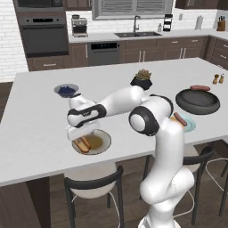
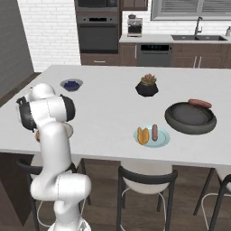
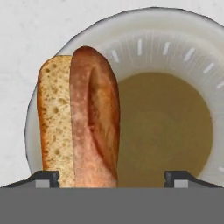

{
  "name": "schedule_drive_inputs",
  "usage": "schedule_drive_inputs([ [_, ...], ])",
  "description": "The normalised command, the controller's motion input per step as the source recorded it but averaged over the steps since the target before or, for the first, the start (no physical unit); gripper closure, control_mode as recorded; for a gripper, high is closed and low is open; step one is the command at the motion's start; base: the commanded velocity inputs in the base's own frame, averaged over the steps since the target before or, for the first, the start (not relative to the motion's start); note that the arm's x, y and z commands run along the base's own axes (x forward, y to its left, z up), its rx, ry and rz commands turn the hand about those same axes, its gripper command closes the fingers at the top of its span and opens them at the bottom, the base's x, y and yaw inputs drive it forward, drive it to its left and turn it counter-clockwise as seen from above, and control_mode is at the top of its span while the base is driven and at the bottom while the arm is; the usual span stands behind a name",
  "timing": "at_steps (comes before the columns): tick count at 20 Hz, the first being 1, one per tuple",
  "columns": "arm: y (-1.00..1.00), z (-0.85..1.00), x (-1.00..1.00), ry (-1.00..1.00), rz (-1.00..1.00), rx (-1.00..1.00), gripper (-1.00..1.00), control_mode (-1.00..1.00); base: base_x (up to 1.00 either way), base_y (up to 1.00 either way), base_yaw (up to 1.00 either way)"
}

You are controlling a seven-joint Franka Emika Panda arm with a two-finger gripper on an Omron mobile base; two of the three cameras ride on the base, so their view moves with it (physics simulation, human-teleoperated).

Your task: Place one bun and one sausage from the bowl on each plate.

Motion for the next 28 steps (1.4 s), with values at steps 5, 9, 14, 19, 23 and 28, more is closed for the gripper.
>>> schedule_drive_inputs([
  [5, -0.12, 0.81, -0.3, -0.07, 0.0, 0.04, -1.0, -1.0, 0.0, 0.0, 0.0],
  [9, -0.44, 0.56, -0.59, -0.07, 0.0, 0.16, -1.0, -1.0, 0.0, 0.0, 0.0],
  [14, -0.92, 0.18, -0.71, -0.11, 0.0, 0.32, -1.0, -1.0, 0.0, 0.0, 0.0],
  [19, -0.99, 0.36, -0.39, 0.0, 0.0, 0.15, -1.0, -1.0, 0.0, 0.0, 0.0],
  [23, -0.89, 0.71, -0.16, 0.03, 0.0, -0.01, -1.0, -1.0, 0.0, 0.0, 0.0],
  [28, -0.7, 0.73, -0.01, 0.03, 0.0, -0.16, -1.0, -1.0, 0.0, 0.0, 0.0],
])
